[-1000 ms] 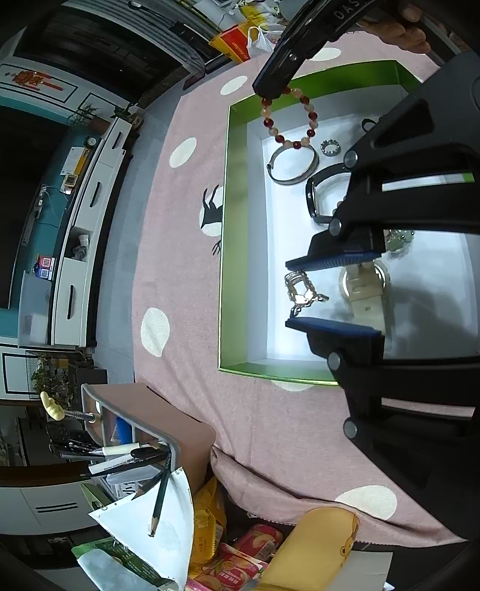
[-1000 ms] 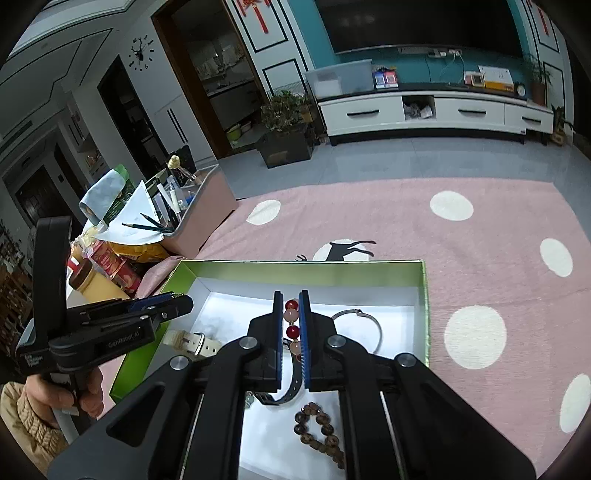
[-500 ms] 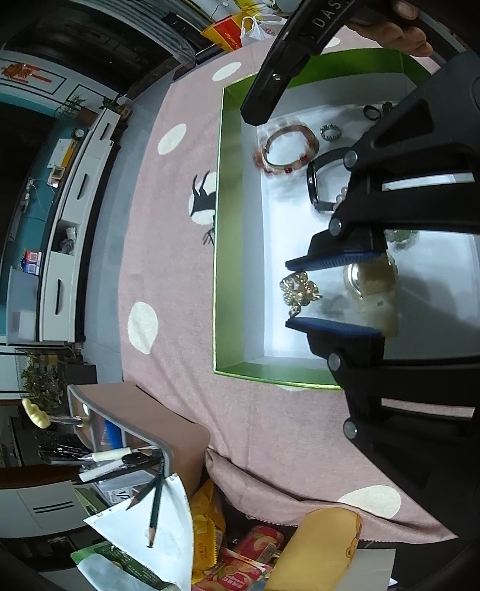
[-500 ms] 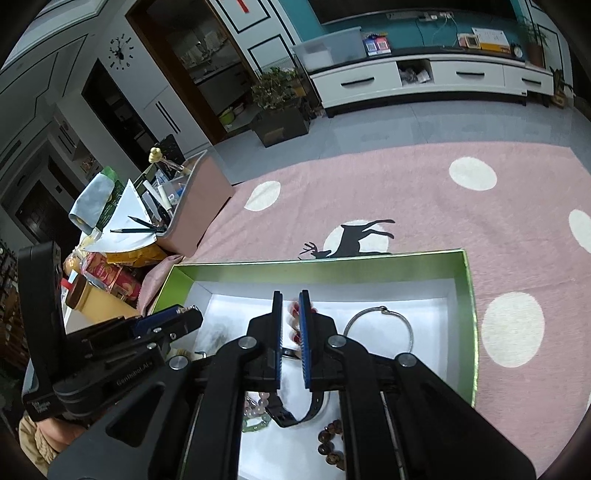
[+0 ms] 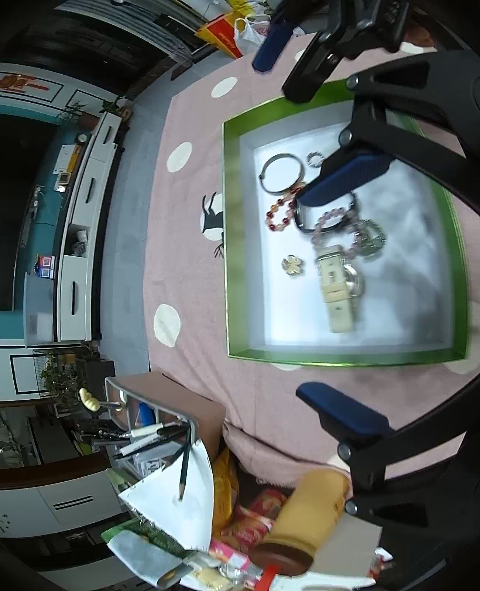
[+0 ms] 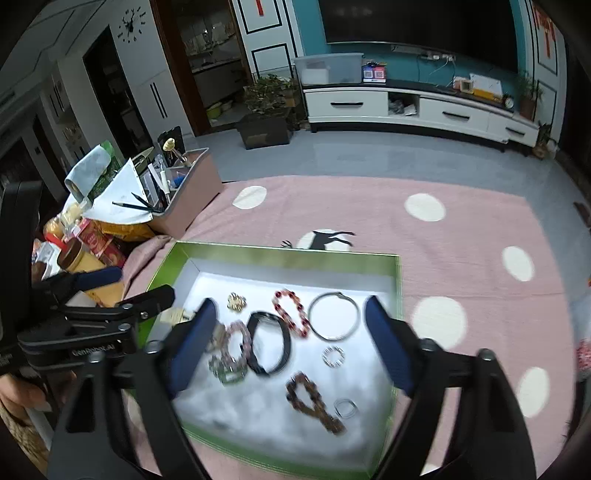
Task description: Organize jewelry
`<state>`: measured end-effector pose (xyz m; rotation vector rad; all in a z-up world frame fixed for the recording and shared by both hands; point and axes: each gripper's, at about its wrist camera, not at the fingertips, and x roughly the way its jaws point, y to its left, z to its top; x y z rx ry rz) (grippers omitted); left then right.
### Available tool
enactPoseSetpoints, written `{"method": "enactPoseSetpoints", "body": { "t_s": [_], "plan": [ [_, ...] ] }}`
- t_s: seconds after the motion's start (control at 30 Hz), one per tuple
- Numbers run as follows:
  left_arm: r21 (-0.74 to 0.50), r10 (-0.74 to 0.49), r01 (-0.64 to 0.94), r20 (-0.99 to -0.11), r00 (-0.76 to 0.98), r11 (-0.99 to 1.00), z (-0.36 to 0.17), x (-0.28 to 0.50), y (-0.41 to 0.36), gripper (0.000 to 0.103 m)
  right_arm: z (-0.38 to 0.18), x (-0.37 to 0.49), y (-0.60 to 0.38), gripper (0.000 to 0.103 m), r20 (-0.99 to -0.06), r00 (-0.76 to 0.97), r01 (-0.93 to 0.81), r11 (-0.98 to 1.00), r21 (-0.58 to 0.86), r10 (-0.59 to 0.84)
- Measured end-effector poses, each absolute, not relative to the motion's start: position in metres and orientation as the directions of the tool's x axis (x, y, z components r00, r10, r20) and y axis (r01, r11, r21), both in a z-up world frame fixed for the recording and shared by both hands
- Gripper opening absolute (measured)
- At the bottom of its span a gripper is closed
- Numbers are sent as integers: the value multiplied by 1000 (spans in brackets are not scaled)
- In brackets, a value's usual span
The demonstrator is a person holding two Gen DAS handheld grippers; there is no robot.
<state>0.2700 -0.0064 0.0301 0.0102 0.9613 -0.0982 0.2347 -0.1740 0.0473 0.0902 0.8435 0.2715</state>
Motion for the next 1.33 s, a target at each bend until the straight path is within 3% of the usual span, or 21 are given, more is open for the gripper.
{"method": "enactPoseSetpoints", "body": {
  "t_s": [0.07, 0.27, 0.57, 1.33],
  "plan": [
    [-6, -52, 81, -817, 574, 997, 43, 260, -8, 101, 59, 225, -179, 102, -736, 635, -179, 971, 157, 236],
    [14, -34, 74, -797, 602, 997, 86, 231, -7, 101, 95, 200, -187, 102, -759, 629, -155, 983, 94, 172],
    [21, -43, 91, -759, 650, 996, 137, 198, -11, 101, 140, 174, -185, 102, -713, 687, -163, 986, 42, 144],
    [54, 2, 61, -769, 640, 997, 137, 196, -12, 101, 136, 173, -186, 102, -721, 680, -150, 988, 46, 137]
  ]
}}
